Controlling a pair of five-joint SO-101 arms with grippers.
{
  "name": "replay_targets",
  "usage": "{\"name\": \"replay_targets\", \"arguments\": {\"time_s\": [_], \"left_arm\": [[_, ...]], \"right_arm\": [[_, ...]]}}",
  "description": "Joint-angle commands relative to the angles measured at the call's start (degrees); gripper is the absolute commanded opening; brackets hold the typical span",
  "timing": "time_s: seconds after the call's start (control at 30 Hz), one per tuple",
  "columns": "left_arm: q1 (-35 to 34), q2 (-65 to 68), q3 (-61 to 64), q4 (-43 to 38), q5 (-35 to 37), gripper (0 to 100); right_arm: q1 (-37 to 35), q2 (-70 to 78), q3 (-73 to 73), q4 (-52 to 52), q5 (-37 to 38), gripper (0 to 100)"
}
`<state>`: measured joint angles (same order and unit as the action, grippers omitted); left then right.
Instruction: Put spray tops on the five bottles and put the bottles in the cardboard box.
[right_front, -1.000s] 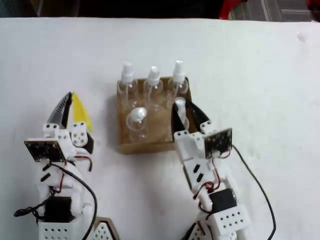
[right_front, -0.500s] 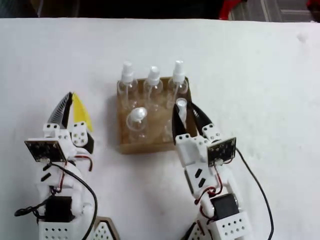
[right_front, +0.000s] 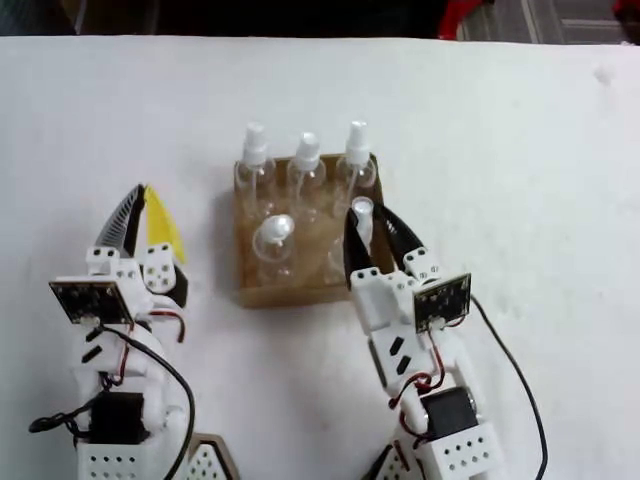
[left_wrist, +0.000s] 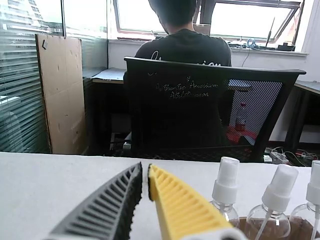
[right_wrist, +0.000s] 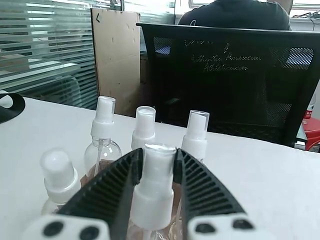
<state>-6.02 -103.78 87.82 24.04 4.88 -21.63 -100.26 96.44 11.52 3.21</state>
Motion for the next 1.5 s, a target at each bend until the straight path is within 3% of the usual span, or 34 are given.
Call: {"name": "replay_targets", "arguments": {"time_s": [0.0,0.33,0.6,0.83,1.13,1.47], "left_arm": [[0.66,0.04,-0.35,-1.49,-0.62,3],[0.66,0.04,-0.35,-1.49,-0.62,3],[0.66,0.04,-0.35,-1.49,-0.62,3],[0.66,0.04,-0.35,-1.49,-0.62,3],[0.66,0.04,-0.35,-1.49,-0.62,3],[0.57,0.04,-0.35,-1.49,-0.62,3]], "right_arm": [[-0.4,0.31,0.44,-0.84,0.44,1.5],[-0.4,0.31,-1.05,-3.3,0.79,1.4],[-1.45,7.52,-11.69,9.1,0.79,1.4],[-2.42,30.29,-22.68,8.66,-1.93,1.5],[-2.42,32.84,-18.81,-0.04,-4.4,1.5],[-2.95,32.84,-4.84,-21.05,21.54,1.5]]}}
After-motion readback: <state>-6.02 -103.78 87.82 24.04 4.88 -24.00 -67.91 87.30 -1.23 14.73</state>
